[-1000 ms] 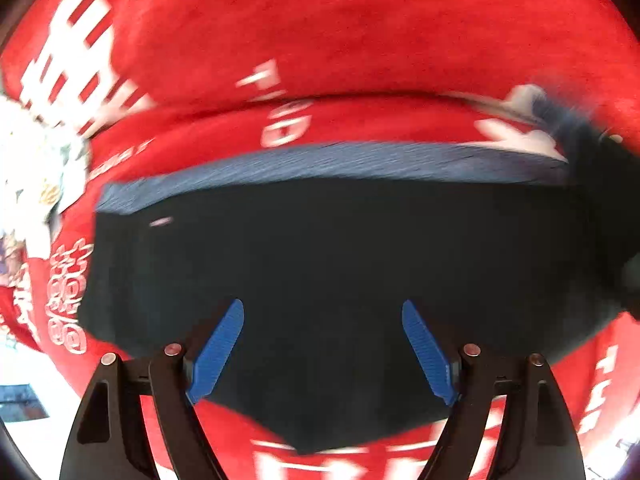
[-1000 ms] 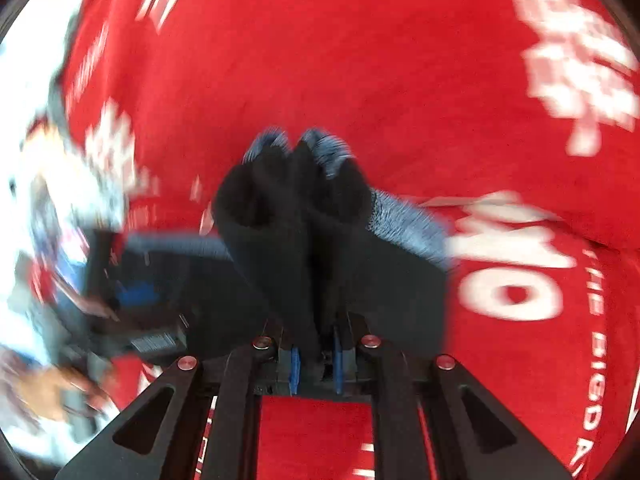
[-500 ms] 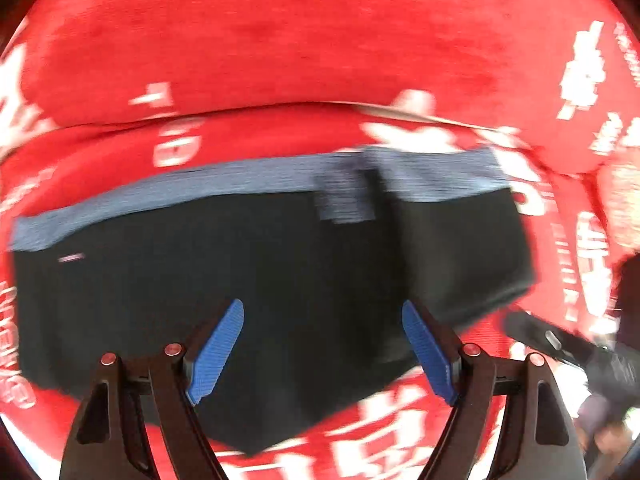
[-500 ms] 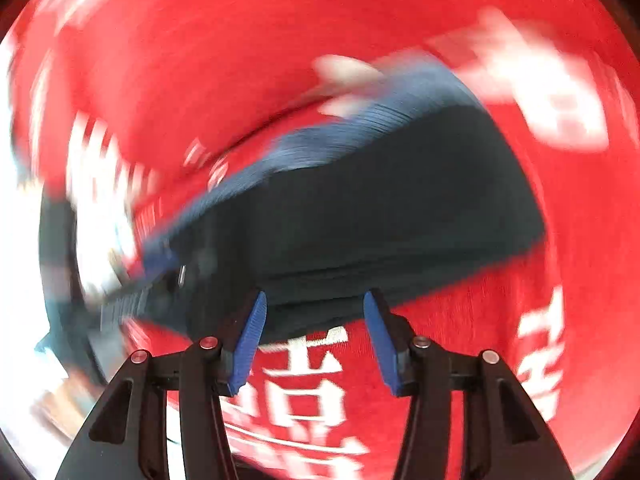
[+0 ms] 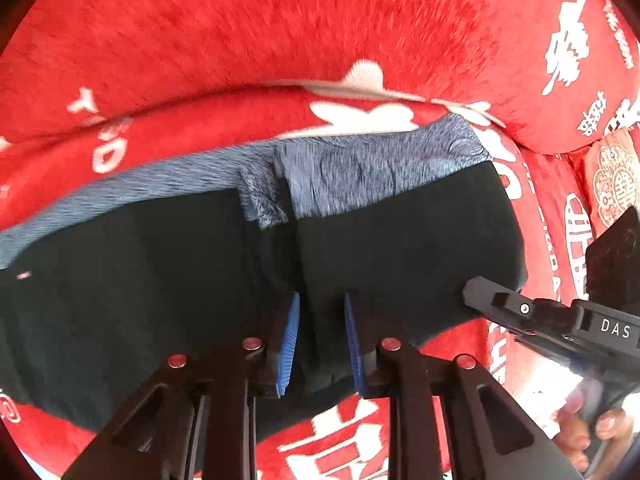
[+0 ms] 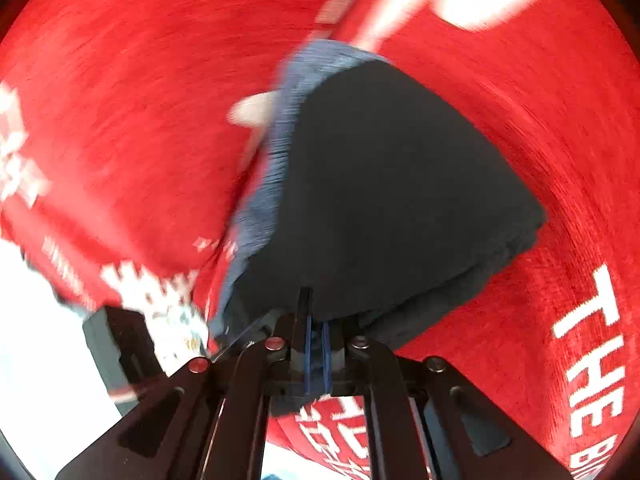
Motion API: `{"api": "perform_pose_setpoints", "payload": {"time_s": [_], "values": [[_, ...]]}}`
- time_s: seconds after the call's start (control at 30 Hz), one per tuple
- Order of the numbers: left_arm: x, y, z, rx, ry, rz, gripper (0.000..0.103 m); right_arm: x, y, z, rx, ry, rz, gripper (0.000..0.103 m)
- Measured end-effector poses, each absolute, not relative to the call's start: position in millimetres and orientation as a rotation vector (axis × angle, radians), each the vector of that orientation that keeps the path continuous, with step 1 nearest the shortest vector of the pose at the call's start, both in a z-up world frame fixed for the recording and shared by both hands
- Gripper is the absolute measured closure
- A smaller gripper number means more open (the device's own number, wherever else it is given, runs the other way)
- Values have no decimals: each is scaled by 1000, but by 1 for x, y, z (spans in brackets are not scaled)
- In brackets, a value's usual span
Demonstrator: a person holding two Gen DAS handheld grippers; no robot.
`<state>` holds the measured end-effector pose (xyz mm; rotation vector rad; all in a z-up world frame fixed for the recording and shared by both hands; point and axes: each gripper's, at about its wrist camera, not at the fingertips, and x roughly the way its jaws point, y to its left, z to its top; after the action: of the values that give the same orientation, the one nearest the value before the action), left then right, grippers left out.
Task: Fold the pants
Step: 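Fold the grasped end over the strip with the right gripper while the left gripper pins the strip, then open both grippers and lift them off the folded trousers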
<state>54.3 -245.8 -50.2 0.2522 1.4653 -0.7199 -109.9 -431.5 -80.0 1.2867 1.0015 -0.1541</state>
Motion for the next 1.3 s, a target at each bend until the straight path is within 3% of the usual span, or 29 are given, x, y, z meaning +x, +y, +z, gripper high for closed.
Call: {"api": "perform_pose_setpoints", "payload": {"time_s": [0.13,0.2,0.23,0.3,0.43,0.53,0.63,0.67,0.73,0.8,0.87,0.93,1.07,1.1,1.13,1.23,1.3], "values": [[54,-226,-71,320,1497,-553,78,-97,-416,-115,1216,1147,-205,99],[58,-219,-66,303,1507,-534,75,-91,-418,-116,1250,1130,-177,95],[59,-217,-60,318,1477,-534,60,-88,-417,-109,1232,1147,-149,92],[61,-218,-44,358,1398,-534,41,-84,-412,-88,1148,1184,-51,67],[70,-234,-18,331,1350,-588,41,-98,-430,-21,974,1070,36,67],[78,-266,-23,343,1339,-616,41,-89,-468,-11,816,1056,-122,57],[79,-296,-46,375,1354,-624,41,-67,-496,-53,778,1168,-176,57],[78,-298,-56,403,1361,-604,41,-58,-497,-71,798,1201,-169,67],[75,-293,-75,455,1376,-554,40,-46,-497,-98,824,1259,-206,71],[73,-276,-83,411,1391,-540,33,-36,-476,-90,671,1278,-243,71],[75,-259,-79,355,1439,-531,33,-27,-436,-73,331,1335,-251,70],[76,-244,-65,346,1437,-508,33,-30,-421,-56,223,1332,-274,70],[72,-210,-38,372,1392,-464,32,-37,-395,-9,318,1175,-214,70],[71,-202,-37,377,1399,-447,24,-31,-380,-5,342,1169,-142,70],[67,-195,-38,384,1402,-429,16,-22,-367,-8,344,1183,-95,70],[61,-173,-38,378,1410,-388,16,3,-344,-33,391,1206,-17,70],[57,-158,-40,363,1435,-359,16,19,-318,-71,509,1323,57,70]]}}
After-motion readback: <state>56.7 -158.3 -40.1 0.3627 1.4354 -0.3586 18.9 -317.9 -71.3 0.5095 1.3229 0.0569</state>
